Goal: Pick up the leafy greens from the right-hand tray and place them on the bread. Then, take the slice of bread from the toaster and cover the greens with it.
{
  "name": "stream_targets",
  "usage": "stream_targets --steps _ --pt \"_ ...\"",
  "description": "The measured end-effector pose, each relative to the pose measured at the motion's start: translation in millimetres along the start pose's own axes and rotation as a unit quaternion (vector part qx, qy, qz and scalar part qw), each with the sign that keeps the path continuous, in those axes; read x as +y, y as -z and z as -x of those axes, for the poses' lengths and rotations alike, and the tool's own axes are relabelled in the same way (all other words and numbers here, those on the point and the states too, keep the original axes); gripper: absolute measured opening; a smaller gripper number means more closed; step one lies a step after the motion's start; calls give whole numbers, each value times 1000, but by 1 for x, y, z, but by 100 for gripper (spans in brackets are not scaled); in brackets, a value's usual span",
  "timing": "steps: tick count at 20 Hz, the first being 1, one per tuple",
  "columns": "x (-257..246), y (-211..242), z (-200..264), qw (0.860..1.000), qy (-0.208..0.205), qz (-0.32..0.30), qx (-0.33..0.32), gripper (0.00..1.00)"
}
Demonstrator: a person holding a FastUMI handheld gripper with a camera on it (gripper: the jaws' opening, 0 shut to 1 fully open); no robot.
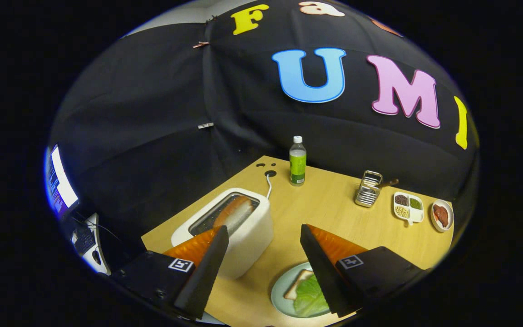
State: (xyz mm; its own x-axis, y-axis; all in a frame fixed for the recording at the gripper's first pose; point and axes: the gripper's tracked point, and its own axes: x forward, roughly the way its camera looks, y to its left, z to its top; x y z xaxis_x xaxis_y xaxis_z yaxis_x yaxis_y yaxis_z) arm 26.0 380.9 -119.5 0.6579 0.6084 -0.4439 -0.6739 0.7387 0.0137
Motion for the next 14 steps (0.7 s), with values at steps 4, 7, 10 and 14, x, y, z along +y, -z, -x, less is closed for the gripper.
stream_targets --steps 4,7,10,14 --pt "29 -5 -20 1000 -17 6 5 99" --pt "40 -3 -40 1000 -15 18 11 99" --pt "46 3 -64 999 -4 25 20 99" --pt "48 16 -92 999 17 22 40 99"
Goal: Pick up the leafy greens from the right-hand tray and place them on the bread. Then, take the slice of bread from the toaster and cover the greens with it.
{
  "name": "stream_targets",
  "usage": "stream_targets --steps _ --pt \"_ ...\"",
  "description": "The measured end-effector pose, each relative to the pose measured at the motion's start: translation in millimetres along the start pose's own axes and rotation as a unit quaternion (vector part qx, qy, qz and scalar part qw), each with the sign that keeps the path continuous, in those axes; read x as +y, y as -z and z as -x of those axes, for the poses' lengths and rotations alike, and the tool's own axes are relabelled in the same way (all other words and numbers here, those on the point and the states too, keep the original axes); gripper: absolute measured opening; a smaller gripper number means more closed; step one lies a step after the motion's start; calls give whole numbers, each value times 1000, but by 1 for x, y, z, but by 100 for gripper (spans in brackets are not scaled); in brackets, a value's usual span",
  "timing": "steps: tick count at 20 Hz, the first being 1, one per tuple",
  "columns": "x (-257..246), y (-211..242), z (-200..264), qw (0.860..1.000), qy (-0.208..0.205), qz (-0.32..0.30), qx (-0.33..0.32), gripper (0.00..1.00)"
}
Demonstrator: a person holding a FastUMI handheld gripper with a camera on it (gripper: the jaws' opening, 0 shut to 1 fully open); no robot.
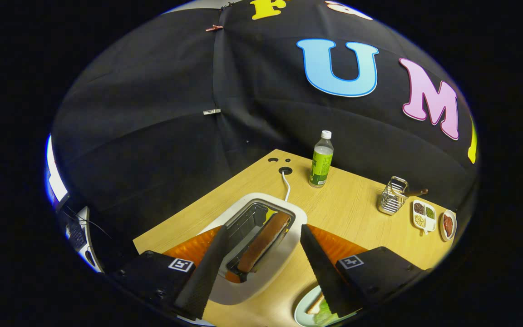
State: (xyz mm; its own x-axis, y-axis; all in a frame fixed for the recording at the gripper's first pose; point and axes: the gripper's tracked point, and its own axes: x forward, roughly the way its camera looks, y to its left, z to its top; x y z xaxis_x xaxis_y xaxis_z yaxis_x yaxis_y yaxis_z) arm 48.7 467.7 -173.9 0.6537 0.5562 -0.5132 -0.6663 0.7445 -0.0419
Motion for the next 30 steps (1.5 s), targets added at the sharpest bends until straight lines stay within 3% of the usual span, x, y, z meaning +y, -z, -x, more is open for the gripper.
stream_targets --steps 3,5,6,8,9,14,17,24,30 --pt "-2 5 -15 1000 14 0 10 98" --pt "-2 11 -22 1000 18 -2 21 88" --pt "-2 13 -25 1000 18 -4 25 75" --pt "-3 10 -27 1000 23 -3 21 63" --pt "-1 12 -28 999 23 -2 24 62" --pt "3 17 -26 999 27 -20 36 26" --pt "5 15 -19 998 26 -42 39 17" --pt "8 -12 1 998 6 -58 8 15" --pt "-12 -31 27 993 10 -115 0 15"
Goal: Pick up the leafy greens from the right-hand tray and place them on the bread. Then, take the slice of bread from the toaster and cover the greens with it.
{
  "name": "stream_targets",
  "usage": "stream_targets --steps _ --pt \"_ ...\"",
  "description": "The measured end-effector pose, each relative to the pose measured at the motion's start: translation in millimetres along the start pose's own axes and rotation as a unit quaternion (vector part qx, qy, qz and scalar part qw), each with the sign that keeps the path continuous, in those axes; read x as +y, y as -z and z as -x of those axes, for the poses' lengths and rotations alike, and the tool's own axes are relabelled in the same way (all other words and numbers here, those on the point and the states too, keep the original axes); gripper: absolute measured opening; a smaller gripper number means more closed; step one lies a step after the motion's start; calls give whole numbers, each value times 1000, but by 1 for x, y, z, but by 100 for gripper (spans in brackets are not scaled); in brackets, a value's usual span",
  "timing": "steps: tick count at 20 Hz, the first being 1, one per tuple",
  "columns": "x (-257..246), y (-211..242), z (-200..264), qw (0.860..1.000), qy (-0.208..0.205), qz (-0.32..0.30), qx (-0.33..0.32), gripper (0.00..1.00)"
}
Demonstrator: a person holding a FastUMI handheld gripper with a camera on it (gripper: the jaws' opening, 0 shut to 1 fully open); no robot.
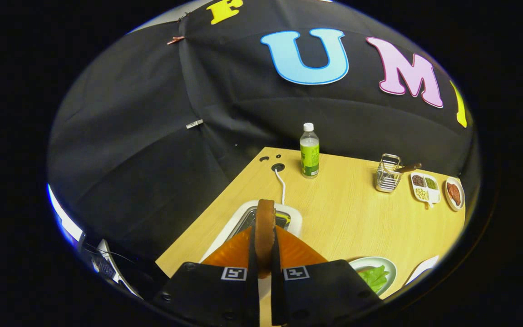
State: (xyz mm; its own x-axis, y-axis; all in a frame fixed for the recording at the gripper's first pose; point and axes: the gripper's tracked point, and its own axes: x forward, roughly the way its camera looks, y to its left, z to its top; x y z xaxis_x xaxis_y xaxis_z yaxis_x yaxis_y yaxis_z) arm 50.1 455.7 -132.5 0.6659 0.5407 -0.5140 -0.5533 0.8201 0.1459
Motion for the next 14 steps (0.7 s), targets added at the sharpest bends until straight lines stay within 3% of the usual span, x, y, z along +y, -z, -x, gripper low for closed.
stream_targets --steps 9,14 --pt "-62 -16 43 999 21 -5 -31 11" --pt "-105 7 57 998 23 -48 -18 10"
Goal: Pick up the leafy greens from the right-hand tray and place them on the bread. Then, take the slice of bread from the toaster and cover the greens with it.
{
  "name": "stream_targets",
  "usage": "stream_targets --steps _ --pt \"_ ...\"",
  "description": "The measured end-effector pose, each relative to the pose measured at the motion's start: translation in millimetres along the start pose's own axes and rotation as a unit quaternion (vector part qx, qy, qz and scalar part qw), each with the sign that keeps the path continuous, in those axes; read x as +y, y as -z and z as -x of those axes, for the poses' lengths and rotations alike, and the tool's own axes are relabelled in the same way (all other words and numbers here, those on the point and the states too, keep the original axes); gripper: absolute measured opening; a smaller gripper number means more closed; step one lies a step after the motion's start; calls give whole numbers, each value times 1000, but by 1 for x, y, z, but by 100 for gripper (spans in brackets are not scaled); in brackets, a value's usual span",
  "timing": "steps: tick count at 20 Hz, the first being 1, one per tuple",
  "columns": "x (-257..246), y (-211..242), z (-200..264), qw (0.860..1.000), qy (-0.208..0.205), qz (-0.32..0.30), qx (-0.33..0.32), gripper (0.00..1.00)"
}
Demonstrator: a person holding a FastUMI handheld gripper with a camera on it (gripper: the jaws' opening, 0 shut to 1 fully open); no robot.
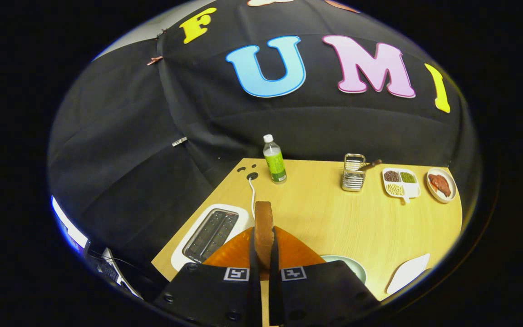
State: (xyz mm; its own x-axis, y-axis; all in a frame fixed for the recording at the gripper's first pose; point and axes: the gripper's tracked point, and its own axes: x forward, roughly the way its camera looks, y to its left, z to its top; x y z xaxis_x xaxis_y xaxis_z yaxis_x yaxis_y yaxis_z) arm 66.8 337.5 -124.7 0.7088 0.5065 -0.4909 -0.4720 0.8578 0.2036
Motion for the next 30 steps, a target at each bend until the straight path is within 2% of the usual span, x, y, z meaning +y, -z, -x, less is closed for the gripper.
stream_targets --steps 6,14,19,21,23,30 --pt "-46 46 0 997 9 -66 40 10" --pt "-86 101 -13 990 19 -117 79 11" --pt "-107 128 -16 988 30 -113 100 10" --pt "-122 130 -17 988 49 -109 97 11" --pt "-136 127 -18 987 63 -110 101 14" --pt "-166 144 -11 983 102 -100 112 44"
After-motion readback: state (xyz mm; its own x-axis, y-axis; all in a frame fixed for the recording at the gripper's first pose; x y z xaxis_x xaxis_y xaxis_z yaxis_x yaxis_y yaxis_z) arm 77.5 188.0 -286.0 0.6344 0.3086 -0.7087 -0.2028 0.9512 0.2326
